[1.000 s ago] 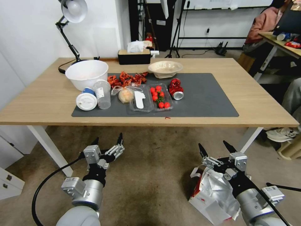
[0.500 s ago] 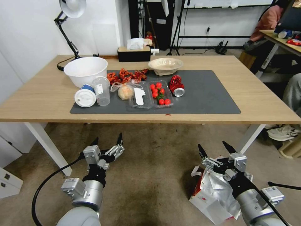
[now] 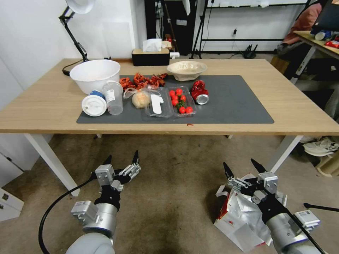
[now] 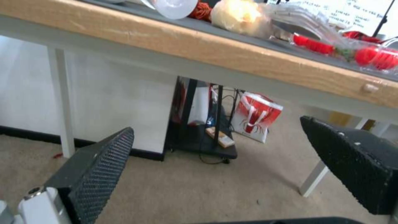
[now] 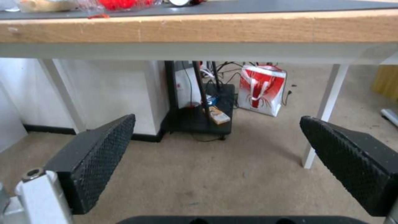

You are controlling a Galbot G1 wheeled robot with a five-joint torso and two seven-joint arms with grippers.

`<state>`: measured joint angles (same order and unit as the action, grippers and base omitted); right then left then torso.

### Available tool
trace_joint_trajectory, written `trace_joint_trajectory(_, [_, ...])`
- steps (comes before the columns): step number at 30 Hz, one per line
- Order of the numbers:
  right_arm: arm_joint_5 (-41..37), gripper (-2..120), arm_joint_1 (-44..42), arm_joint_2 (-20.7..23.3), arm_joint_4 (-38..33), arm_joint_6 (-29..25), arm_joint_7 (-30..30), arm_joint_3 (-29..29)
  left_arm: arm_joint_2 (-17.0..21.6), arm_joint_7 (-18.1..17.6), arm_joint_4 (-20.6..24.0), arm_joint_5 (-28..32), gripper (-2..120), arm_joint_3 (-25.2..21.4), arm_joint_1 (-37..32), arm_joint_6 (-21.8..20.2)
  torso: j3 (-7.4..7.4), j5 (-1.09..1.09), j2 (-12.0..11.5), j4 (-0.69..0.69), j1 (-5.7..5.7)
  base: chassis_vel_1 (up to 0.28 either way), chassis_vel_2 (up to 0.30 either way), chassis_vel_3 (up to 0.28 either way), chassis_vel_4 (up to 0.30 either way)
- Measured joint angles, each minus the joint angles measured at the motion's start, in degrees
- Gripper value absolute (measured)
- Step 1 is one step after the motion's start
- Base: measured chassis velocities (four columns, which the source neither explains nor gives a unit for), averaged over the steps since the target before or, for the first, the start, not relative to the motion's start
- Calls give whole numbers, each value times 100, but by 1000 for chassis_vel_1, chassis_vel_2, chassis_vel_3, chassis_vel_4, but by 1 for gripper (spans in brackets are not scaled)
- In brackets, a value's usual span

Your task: Pick up the food delivery bag from the floor and place it on the table.

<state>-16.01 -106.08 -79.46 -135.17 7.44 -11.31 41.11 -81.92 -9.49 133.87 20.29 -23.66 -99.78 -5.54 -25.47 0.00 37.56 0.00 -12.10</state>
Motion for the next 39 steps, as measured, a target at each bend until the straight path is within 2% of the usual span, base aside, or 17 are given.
trace_joint_trajectory(39, [-28, 100, 9, -23, 104, -33, -91, 13, 133, 39, -137, 4, 100, -53, 45, -3, 567, 0, -925, 0, 359, 0, 0, 0, 0])
